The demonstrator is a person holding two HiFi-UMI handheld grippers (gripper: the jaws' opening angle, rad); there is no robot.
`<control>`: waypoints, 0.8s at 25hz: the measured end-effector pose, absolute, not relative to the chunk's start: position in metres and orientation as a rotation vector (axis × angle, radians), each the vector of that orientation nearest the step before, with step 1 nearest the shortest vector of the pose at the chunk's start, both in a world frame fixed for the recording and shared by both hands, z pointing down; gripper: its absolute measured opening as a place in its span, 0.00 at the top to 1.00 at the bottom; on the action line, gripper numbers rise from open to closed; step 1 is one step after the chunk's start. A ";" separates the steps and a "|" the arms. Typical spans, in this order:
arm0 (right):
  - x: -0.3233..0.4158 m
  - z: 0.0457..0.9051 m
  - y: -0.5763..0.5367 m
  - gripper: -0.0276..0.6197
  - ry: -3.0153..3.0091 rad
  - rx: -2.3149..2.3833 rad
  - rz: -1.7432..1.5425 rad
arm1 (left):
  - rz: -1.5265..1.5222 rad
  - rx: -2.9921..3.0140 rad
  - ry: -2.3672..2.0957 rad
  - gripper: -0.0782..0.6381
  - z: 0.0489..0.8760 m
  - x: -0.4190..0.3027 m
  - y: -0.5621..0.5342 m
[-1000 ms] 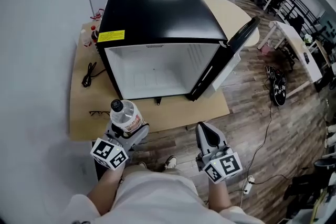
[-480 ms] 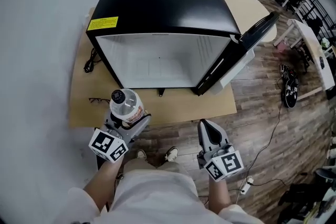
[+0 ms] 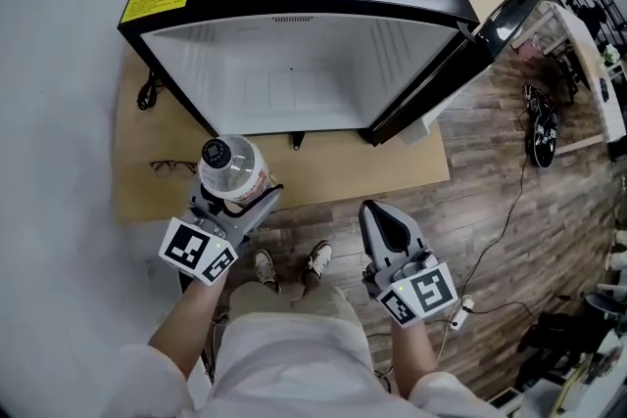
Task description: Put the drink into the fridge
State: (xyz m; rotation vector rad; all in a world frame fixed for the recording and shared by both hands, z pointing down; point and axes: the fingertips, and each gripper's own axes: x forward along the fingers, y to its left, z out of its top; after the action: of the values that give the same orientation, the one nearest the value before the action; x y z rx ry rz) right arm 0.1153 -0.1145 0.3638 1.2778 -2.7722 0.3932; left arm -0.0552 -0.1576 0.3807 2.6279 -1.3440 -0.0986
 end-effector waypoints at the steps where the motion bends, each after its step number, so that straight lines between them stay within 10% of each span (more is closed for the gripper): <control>1: 0.115 0.367 -0.116 0.95 -2.762 1.282 0.396 | -0.104 2.632 -1.334 0.28 0.384 -0.054 -0.160; 20: 0.109 0.430 -0.114 0.95 -2.697 1.363 0.468 | -0.119 2.719 -1.194 0.28 0.443 -0.029 -0.195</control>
State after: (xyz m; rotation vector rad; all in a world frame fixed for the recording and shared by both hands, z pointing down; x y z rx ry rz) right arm 0.1086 -0.1138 0.4301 1.3626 -2.6969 0.4681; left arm -0.0289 -0.1952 0.4428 2.7193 -1.1936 -0.1194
